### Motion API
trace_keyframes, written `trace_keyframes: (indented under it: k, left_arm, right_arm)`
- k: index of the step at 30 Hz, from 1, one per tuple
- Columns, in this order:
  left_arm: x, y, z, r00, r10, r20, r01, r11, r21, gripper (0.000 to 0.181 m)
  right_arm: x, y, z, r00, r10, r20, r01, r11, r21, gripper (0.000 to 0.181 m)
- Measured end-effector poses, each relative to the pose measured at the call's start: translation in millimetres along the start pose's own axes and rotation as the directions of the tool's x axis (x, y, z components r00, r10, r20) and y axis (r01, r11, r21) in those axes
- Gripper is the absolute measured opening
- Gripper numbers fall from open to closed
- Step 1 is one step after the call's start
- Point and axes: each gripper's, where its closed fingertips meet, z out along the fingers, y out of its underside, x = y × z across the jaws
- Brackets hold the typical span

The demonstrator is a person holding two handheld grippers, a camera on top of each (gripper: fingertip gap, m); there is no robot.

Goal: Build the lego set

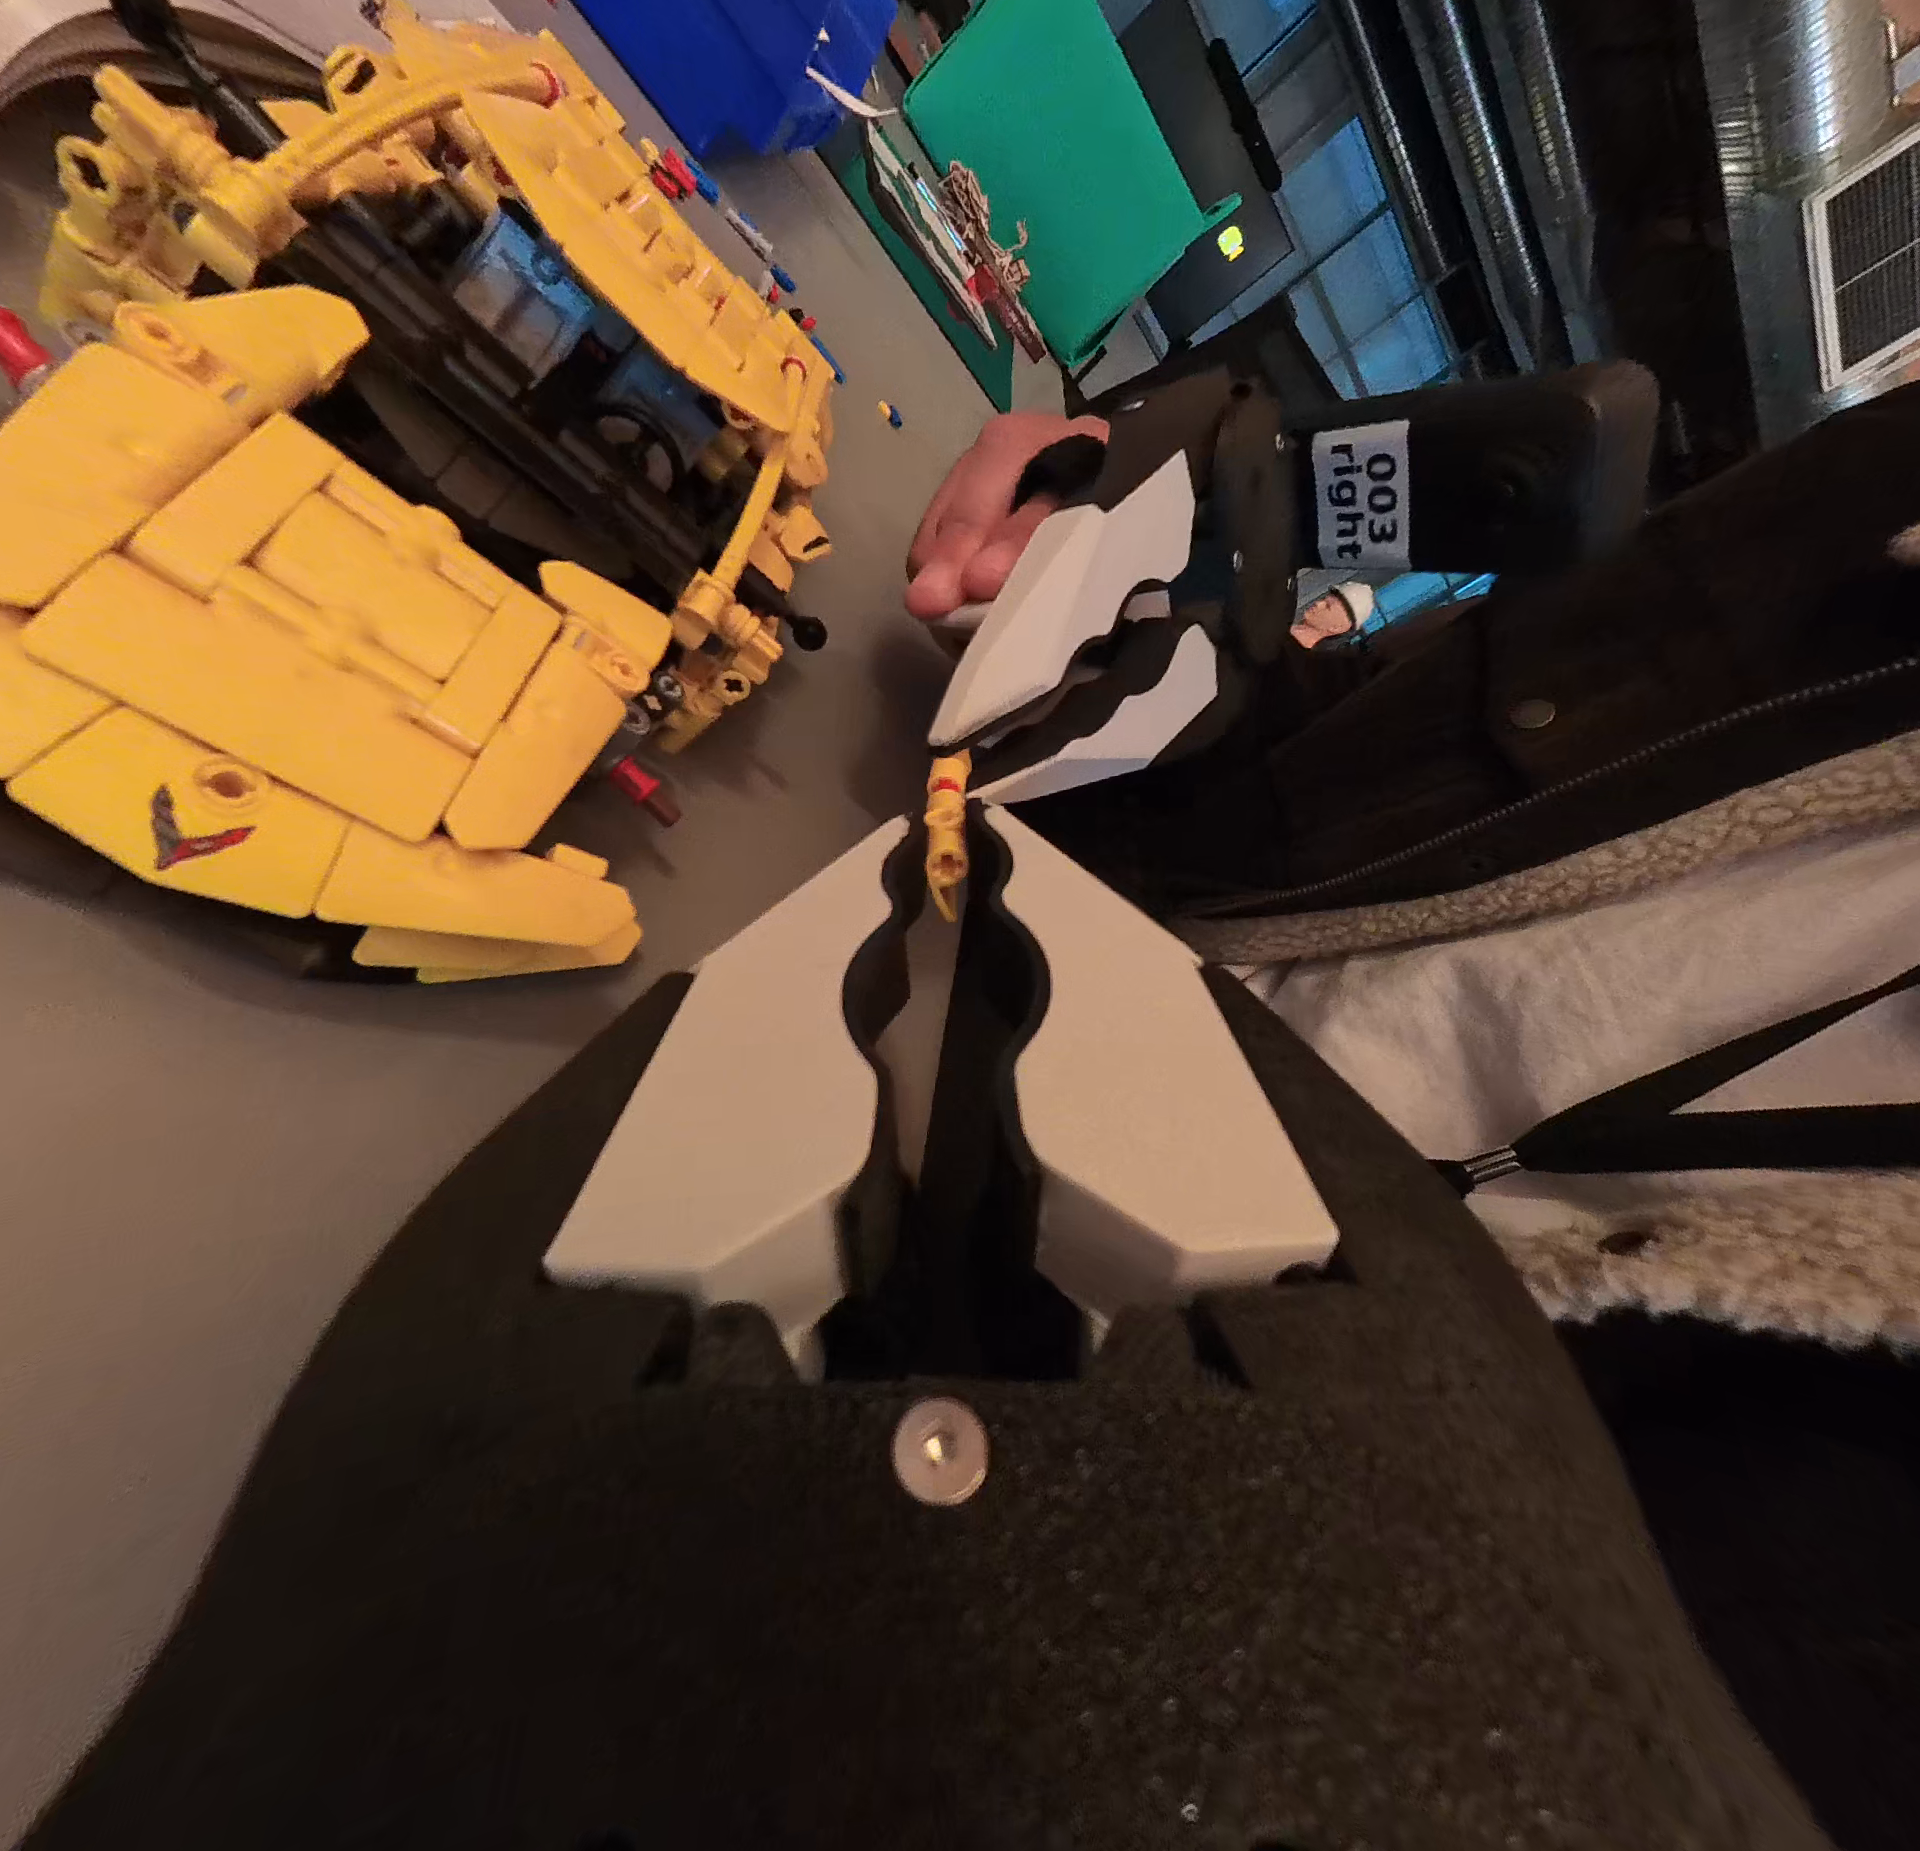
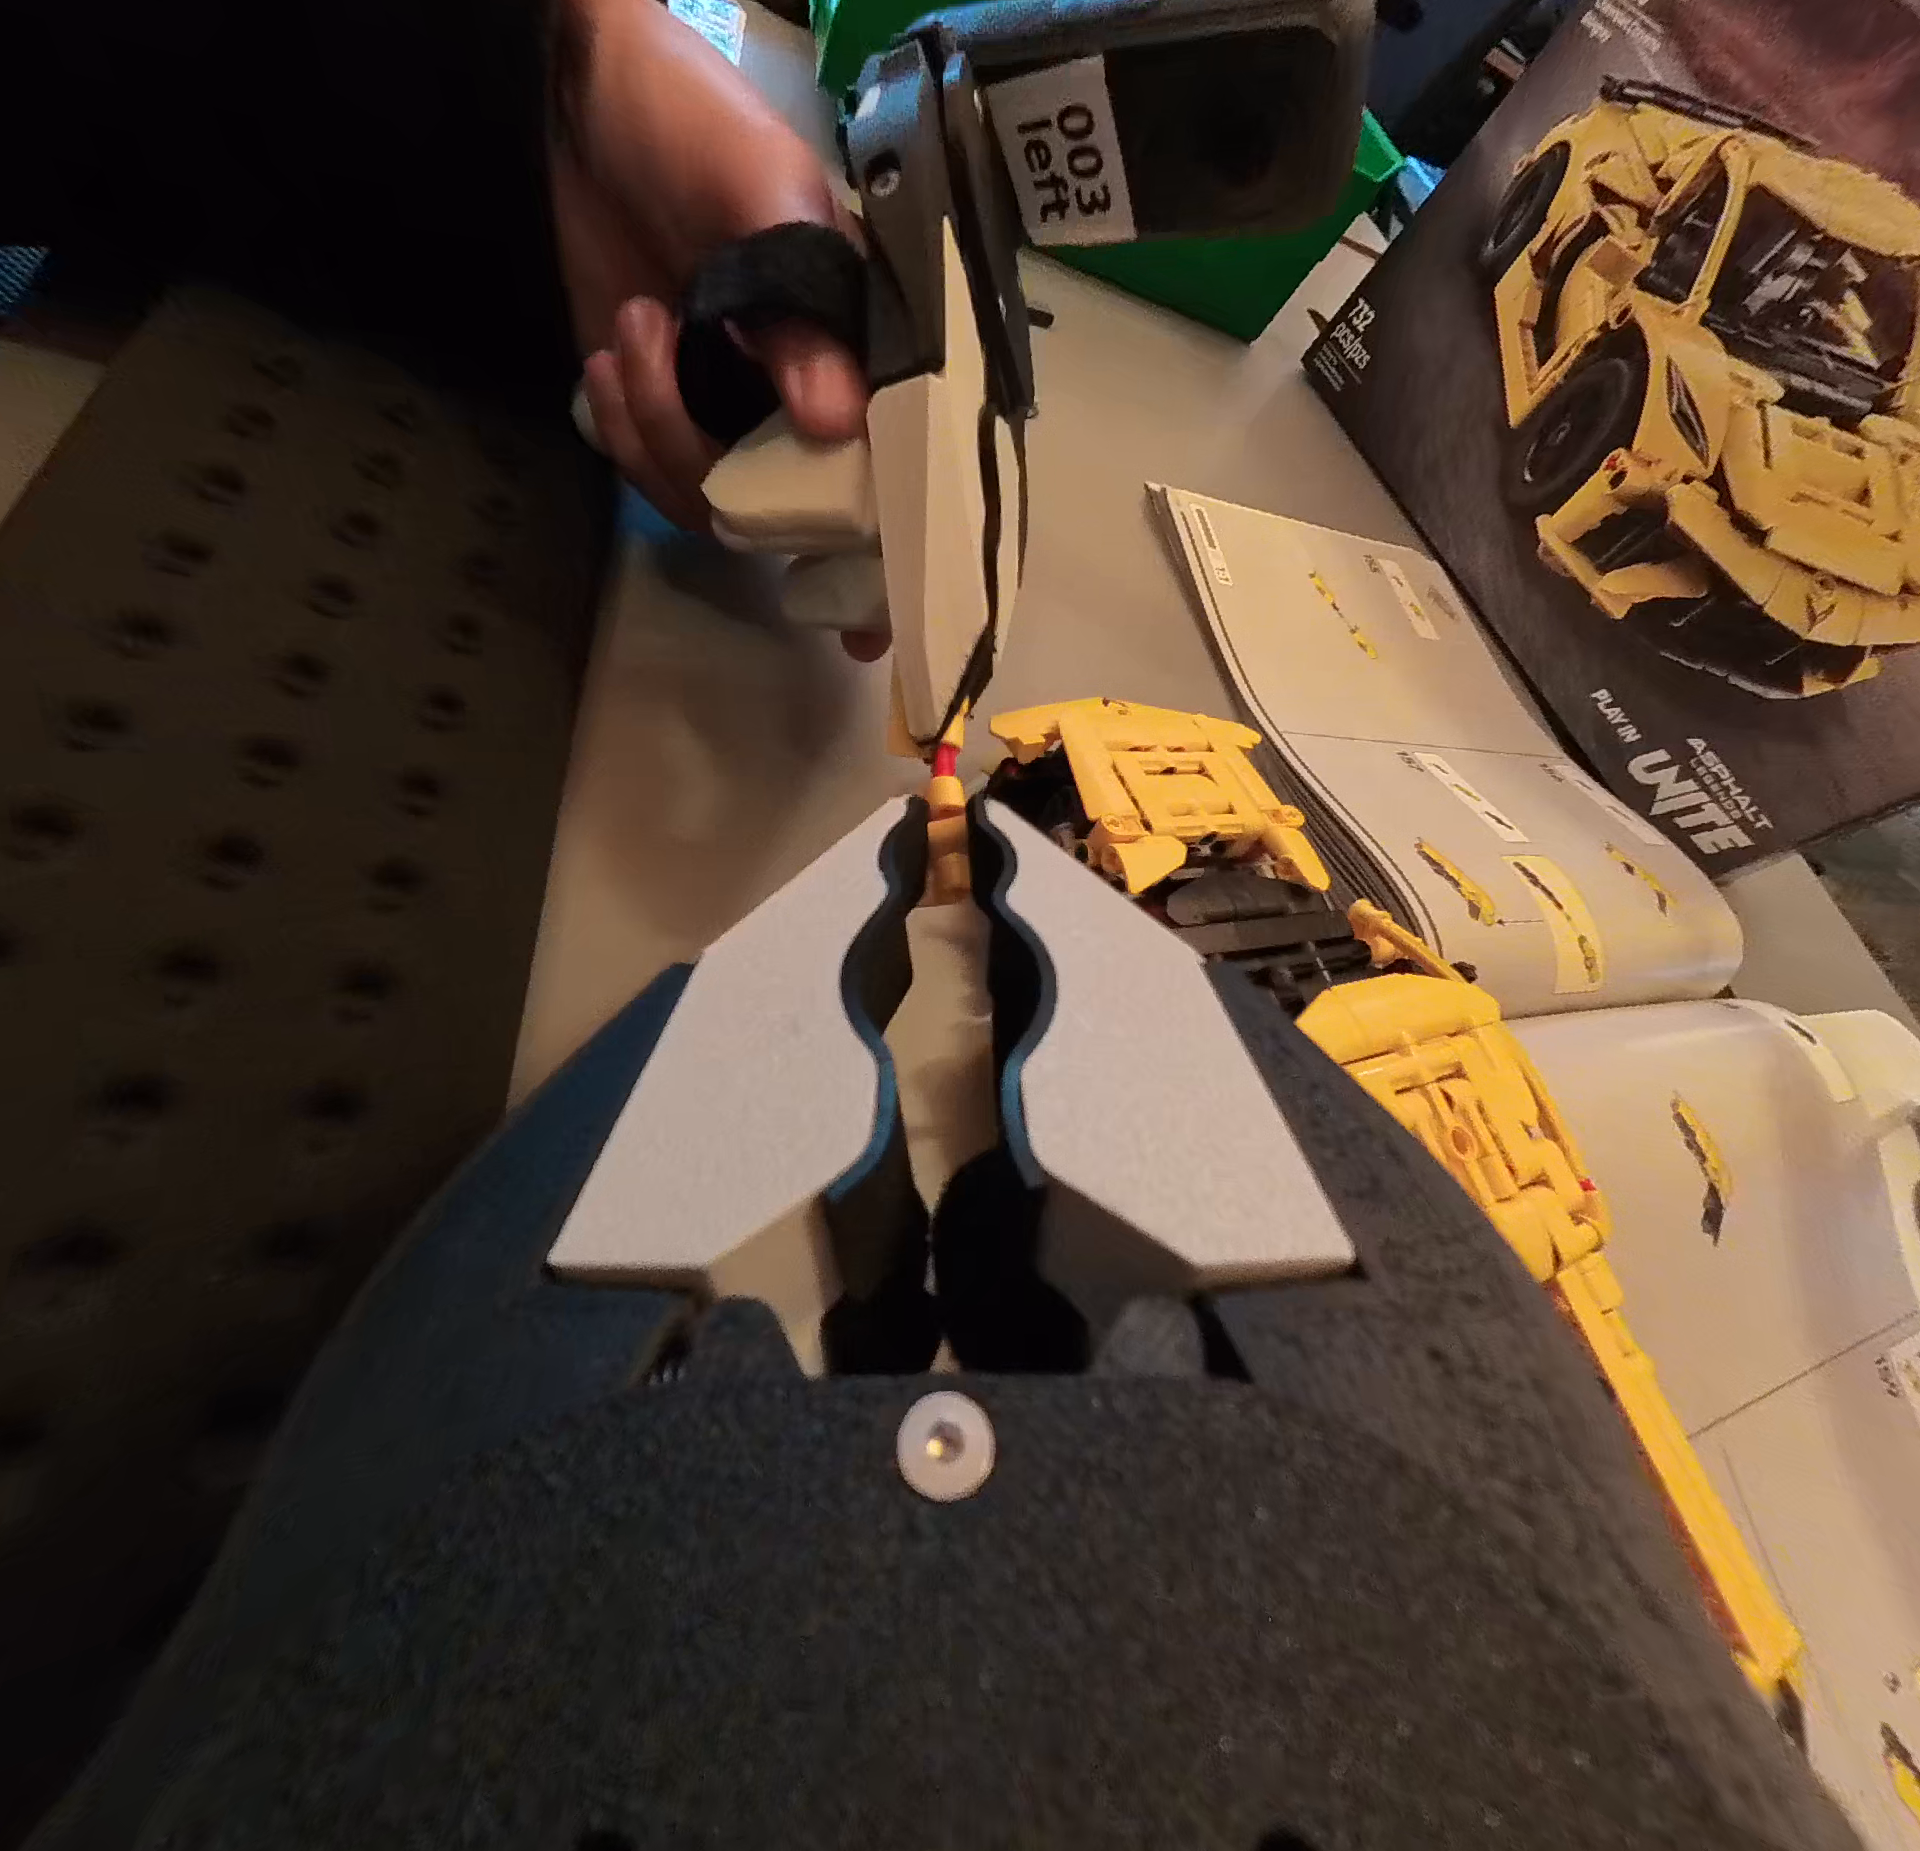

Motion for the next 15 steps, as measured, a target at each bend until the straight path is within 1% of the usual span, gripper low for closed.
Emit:
trace_keyframes:
  k: [3, 4, 5, 7, 8, 9, 10, 11, 12, 13, 14, 15]
  left_arm:
    - [-2.2, -0.1, 0.8, 1.000, -0.019, 0.006, 0.019, 1.000, 0.001, 0.006]
    - [-1.8, -1.2, 0.3, 1.000, -0.014, 0.007, 0.014, 1.000, 0.009, 0.006]
    - [0.9, -4.3, -1.0, 1.000, -0.004, -0.004, 0.004, 1.000, 0.030, 0.006]
    - [7.5, -9.6, -2.5, 0.999, -0.004, -0.043, 0.007, 0.998, 0.068, 0.006]
    - [12.1, -7.1, 1.6, 0.998, 0.002, -0.065, 0.001, 0.999, 0.051, 0.006]
    - [18.3, 3.0, 13.6, 0.997, 0.025, -0.080, -0.027, 1.000, -0.017, 0.006]
    - [18.3, 16.3, 27.1, 0.996, 0.068, -0.051, -0.073, 0.992, -0.107, 0.006]
    - [15.0, 18.4, 32.7, 0.996, 0.090, -0.018, -0.092, 0.987, -0.129, 0.006]
    - [8.7, 9.1, 26.2, 0.998, 0.060, 0.007, -0.059, 0.996, -0.069, 0.006]
    - [1.0, -3.3, 11.5, 0.999, 0.024, 0.027, -0.024, 1.000, 0.020, 0.006]
    - [-4.3, -12.3, -1.9, 0.998, 0.025, 0.052, -0.029, 0.996, 0.083, 0.006]
    - [-8.2, -16.7, -8.6, 0.995, 0.044, 0.085, -0.053, 0.992, 0.110, 0.006]
  right_arm:
    - [0.9, 1.8, 0.7, 1.000, 0.001, -0.021, -0.001, 1.000, -0.021, 0.007]
    - [1.8, 0.0, 0.5, 0.999, 0.027, -0.026, -0.028, 1.000, -0.011, 0.007]
    - [4.6, -5.1, -1.1, 0.995, 0.094, -0.026, -0.093, 0.995, 0.028, 0.007]
    - [7.8, -14.7, -5.2, 0.975, 0.222, 0.022, -0.223, 0.968, 0.114, 0.006]
    - [4.1, -24.5, -6.8, 0.970, 0.233, 0.066, -0.241, 0.955, 0.171, 0.000]
    - [-5.9, -36.0, -3.0, 0.965, 0.231, 0.120, -0.251, 0.948, 0.197, 0.000]
    - [-15.3, -47.6, 1.1, 0.970, 0.191, 0.149, -0.221, 0.949, 0.223, 0.000]
    - [-8.6, -43.9, 4.0, 0.989, 0.137, 0.064, -0.147, 0.971, 0.186, 0.000]
    - [6.1, -28.7, -1.5, 0.996, 0.087, -0.026, -0.084, 0.991, 0.103, 0.000]
    - [20.2, -24.6, -16.5, 0.984, 0.174, -0.036, -0.168, 0.977, 0.131, 0.000]
    - [34.3, -19.5, -30.1, 0.952, 0.306, -0.015, -0.300, 0.939, 0.168, 0.000]
    - [43.3, -8.3, -36.5, 0.924, 0.382, -0.015, -0.375, 0.914, 0.158, 0.000]
